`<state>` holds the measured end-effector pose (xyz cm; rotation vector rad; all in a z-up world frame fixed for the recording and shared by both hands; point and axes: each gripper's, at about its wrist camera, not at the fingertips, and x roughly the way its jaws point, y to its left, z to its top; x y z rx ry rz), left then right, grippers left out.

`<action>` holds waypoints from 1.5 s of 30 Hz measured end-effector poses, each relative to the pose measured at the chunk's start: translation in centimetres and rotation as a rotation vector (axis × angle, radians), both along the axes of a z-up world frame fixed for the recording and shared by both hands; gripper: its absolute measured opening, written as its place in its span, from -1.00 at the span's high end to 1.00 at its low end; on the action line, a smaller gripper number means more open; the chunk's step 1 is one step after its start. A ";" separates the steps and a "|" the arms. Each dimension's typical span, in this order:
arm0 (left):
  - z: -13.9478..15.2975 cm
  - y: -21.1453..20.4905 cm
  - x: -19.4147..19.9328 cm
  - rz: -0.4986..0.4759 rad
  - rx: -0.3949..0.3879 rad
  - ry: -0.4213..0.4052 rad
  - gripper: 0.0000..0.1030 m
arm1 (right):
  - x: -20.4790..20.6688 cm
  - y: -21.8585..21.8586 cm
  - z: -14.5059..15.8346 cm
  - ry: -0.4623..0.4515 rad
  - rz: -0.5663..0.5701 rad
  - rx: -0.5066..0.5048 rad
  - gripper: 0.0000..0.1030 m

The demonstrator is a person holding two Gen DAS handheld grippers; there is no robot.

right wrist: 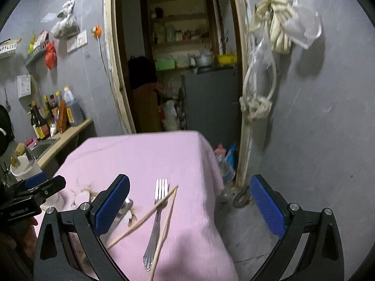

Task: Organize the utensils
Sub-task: 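Open both tools over the caddy and return them to the remaining utensils, then grasp a wooden chopstick with the left tool while the right tool grasps another chopstick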

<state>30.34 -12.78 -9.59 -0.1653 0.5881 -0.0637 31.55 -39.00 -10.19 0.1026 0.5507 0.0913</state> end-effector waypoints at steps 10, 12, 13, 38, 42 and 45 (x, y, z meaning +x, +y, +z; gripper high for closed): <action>-4.8 -0.4 3.3 -0.046 -0.024 0.128 -0.90 | 4.1 1.6 -6.4 0.175 0.077 -0.006 -0.05; -5.4 -0.4 3.9 -0.052 -0.025 0.148 -0.79 | 4.5 2.2 -7.3 0.194 0.092 -0.011 0.03; -5.6 -0.4 4.1 -0.055 -0.027 0.156 -0.74 | 4.7 2.4 -7.5 0.202 0.097 -0.013 0.13; -8.3 -2.6 8.3 -0.192 -0.031 0.393 0.56 | 6.8 4.5 -10.0 0.344 0.126 -0.063 0.51; -8.2 -3.5 9.0 -0.217 0.021 0.415 0.57 | 6.8 5.2 -9.8 0.347 0.119 -0.110 0.51; -8.0 -4.1 9.3 -0.229 0.062 0.429 0.71 | 7.0 5.5 -9.6 0.361 0.112 -0.133 0.52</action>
